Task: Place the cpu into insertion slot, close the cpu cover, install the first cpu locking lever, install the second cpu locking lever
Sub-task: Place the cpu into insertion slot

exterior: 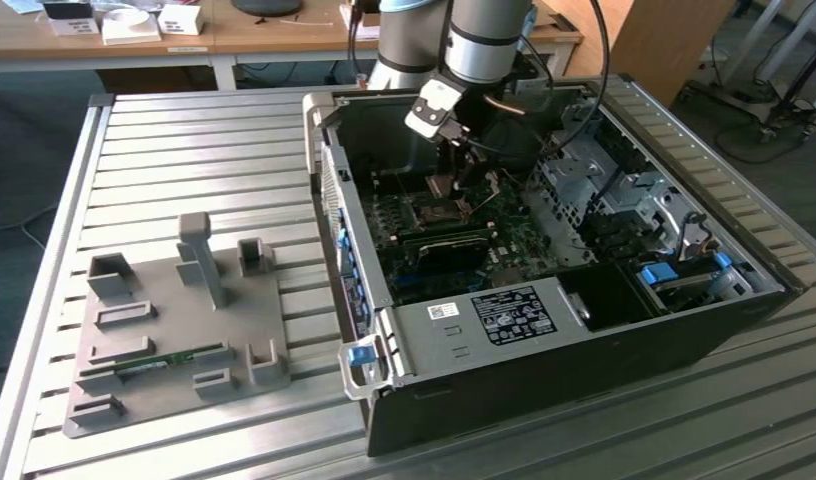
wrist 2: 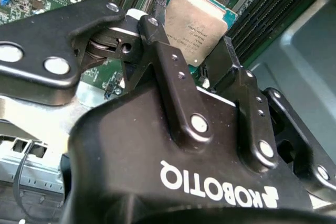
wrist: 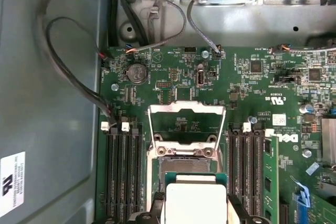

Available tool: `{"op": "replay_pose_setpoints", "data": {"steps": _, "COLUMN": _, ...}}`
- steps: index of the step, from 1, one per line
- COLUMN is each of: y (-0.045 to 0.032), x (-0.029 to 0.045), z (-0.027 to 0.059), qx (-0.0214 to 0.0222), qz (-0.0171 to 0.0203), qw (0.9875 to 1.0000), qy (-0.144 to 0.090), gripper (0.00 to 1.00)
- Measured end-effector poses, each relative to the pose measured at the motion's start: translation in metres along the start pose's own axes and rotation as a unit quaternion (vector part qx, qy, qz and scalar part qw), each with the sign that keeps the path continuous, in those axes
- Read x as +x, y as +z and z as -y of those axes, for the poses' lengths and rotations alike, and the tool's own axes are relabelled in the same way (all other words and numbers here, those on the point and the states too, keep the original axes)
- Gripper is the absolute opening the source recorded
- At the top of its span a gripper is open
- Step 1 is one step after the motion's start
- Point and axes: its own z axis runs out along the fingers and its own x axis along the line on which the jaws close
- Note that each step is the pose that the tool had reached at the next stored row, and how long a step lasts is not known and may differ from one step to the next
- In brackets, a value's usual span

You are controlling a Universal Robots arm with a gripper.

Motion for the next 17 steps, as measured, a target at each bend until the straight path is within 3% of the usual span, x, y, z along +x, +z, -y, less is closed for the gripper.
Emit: {"op": "replay_pose_setpoints", "data": {"steps": 17, "y": 0.0099, "x": 0.0022, "z": 0.0003, "qx": 0.0, "qz": 0.0001, "qw": 1.0, "qy": 0.0, "gripper": 0.54}}
